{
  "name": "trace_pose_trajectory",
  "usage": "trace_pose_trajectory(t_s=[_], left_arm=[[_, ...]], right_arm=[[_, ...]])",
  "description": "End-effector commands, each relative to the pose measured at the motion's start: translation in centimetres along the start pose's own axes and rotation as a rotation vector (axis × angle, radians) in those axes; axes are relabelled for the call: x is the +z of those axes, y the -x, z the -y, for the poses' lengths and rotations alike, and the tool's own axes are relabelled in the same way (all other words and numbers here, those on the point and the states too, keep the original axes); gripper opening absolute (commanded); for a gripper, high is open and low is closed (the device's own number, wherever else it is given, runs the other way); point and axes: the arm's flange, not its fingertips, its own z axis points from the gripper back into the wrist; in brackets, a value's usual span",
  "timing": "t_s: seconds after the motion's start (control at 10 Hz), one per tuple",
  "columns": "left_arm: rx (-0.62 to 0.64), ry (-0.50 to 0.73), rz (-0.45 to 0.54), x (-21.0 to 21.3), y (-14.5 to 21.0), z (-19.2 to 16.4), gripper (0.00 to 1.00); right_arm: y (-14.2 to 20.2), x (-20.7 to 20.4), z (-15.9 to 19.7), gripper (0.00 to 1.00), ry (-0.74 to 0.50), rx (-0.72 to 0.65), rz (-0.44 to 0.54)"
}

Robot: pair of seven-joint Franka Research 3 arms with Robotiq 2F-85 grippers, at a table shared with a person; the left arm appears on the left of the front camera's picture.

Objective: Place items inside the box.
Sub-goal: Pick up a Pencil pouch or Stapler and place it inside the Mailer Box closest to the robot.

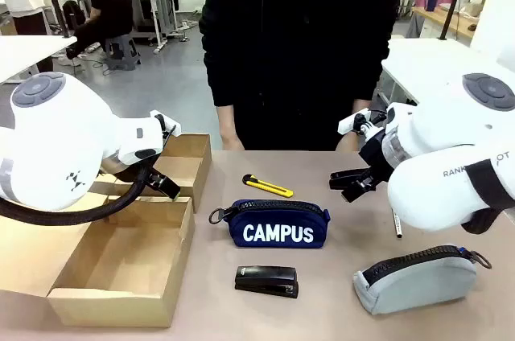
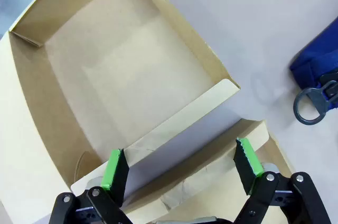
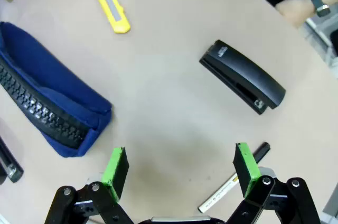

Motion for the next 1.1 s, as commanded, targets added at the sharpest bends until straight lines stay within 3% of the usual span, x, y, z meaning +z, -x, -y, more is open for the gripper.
trace_pose_trajectory(t_s=[0.0, 1.0], left_arm=[[0.0, 0.0, 0.0, 0.0, 0.0, 0.0, 1.0], [0.0, 0.0, 0.0, 0.0, 0.0, 0.0, 1.0]], right_arm=[[0.0, 0.01, 0.0, 1.0, 0.0, 0.0, 0.0], [0.0, 0.01, 0.0, 1.0, 0.0, 0.0, 0.0]])
